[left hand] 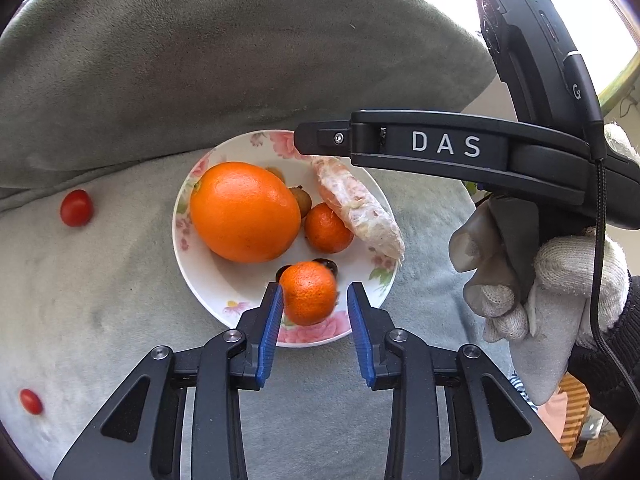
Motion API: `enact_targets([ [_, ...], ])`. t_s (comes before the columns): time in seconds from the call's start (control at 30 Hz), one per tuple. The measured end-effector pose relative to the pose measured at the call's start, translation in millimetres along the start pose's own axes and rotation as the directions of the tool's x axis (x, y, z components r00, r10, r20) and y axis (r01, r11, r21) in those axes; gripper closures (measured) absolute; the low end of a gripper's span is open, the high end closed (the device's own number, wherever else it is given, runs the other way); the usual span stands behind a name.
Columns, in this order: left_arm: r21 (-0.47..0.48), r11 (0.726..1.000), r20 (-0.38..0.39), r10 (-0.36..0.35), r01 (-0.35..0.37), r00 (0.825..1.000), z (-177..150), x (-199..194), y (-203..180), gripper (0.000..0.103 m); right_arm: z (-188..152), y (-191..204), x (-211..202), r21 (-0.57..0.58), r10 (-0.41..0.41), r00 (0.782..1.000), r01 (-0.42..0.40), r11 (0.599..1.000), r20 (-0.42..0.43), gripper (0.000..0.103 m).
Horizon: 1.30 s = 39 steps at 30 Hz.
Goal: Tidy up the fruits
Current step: 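Open both grippers to drop the mandarin and kiwi onto the plate, then move the left gripper to a red cherry tomato while the right approaches another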
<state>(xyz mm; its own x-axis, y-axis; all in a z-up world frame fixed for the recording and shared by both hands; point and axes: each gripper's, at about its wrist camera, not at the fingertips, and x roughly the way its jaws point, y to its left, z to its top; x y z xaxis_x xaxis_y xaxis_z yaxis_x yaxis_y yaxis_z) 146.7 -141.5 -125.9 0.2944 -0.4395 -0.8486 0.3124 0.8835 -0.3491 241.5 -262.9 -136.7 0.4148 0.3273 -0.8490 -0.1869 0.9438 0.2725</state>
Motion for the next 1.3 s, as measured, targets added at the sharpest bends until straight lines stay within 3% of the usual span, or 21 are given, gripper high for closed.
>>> enact_targets([
  [0.13,0.003,1.0,0.005,0.012,-0.012,1.0,2,5,2,0.058,1,-3,-1,0.01,-0.013,1.0,0.013,1.0,-0.002,0.041],
  [0.23,0.003,1.0,0.011,0.014,-0.014,1.0,2,3,2,0.054,2,-4,-3,0.013,-0.019,1.0,0.019,1.0,0.004,0.03],
  [0.33,0.005,1.0,0.01,0.028,-0.028,1.0,1,3,1,0.043,3,-5,-4,0.02,-0.02,1.0,0.02,1.0,0.005,0.028],
  [1.3,-0.058,0.996,0.054,0.074,-0.07,0.996,-13,-30,21,0.043,4,34,-7,-0.025,0.006,1.0,-0.005,1.0,0.029,0.028],
])
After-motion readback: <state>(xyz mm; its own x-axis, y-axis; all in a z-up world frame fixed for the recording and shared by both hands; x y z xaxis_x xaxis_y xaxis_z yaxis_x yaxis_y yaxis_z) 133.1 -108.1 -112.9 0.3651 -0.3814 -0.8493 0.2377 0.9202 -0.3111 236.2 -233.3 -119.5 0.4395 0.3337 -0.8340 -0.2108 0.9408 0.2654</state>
